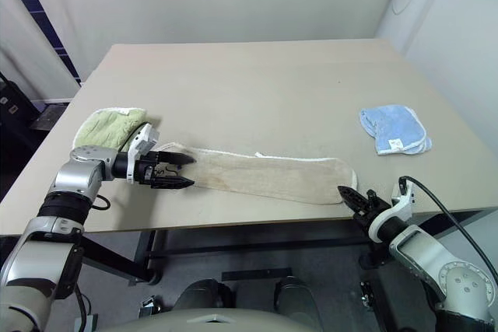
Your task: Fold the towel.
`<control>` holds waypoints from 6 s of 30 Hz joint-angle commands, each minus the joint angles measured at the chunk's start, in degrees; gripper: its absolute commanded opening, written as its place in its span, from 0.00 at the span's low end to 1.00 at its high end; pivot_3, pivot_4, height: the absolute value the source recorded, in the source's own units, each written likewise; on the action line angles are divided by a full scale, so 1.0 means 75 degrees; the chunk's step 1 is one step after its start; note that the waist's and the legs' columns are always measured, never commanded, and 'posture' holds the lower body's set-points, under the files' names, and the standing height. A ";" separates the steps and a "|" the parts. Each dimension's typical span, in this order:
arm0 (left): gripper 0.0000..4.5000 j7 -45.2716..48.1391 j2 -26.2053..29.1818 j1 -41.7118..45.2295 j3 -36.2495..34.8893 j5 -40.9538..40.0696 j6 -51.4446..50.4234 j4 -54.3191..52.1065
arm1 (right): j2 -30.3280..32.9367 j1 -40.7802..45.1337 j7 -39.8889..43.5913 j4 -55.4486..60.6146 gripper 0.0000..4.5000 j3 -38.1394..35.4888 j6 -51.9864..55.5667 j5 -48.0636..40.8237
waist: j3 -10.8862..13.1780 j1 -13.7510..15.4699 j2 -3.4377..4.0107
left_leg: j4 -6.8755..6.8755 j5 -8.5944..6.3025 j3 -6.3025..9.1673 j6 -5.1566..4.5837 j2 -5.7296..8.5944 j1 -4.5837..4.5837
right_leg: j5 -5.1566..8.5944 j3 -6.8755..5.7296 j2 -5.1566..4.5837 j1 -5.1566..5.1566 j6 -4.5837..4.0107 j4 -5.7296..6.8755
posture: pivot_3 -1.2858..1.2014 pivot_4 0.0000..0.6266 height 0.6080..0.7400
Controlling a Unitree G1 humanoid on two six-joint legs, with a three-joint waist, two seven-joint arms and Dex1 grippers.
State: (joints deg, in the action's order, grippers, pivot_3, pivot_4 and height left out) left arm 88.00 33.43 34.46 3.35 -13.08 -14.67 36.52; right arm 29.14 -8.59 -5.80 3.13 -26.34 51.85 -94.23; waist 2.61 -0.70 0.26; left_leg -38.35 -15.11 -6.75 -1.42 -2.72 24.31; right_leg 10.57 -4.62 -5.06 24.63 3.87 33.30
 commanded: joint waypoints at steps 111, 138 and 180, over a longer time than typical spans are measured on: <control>0.98 -0.0918 -0.0065 0.0406 -0.0313 -0.1220 -0.3239 -0.1779 | -0.0739 0.1993 0.5192 0.2466 0.00 0.2345 -0.1704 0.6954 | -0.0008 -0.0016 0.0023 | -0.0108 -0.0023 0.0024 0.0008 -0.0007 0.0003 | 0.0017 -0.0003 0.0001 0.0018 0.0003 0.0113 | 0.52 0.00 1.00; 0.98 -0.3751 0.0257 -0.0550 -0.1655 -0.3399 -0.9427 -0.2718 | -0.1487 0.2496 0.3945 0.1737 0.00 0.1847 -0.0277 0.4917 | 0.0007 -0.0048 0.0031 | -0.0083 -0.0023 0.0009 0.0014 -0.0003 0.0017 | 0.0003 -0.0001 -0.0009 0.0046 -0.0018 0.0107 | 0.52 0.00 1.00; 0.37 -0.6513 -0.0189 -0.0515 -0.2496 -0.3951 -0.8968 -0.1491 | -0.1665 0.2620 0.2765 0.1222 0.00 0.1417 -0.0167 0.4822 | 0.0006 -0.0068 0.0043 | -0.0031 -0.0007 0.0014 0.0043 -0.0010 0.0001 | -0.0038 -0.0003 0.0008 0.0081 -0.0081 0.0108 | 0.52 0.00 1.00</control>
State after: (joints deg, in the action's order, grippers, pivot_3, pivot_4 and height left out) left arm 38.79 31.26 30.51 -15.34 -44.08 -82.89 24.00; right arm 16.57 9.93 14.95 11.85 -14.58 50.93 -57.53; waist 2.66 -1.20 0.58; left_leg -38.55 -15.15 -6.65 -1.07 -2.79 24.31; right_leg 10.29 -4.65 -4.98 25.24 3.25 34.11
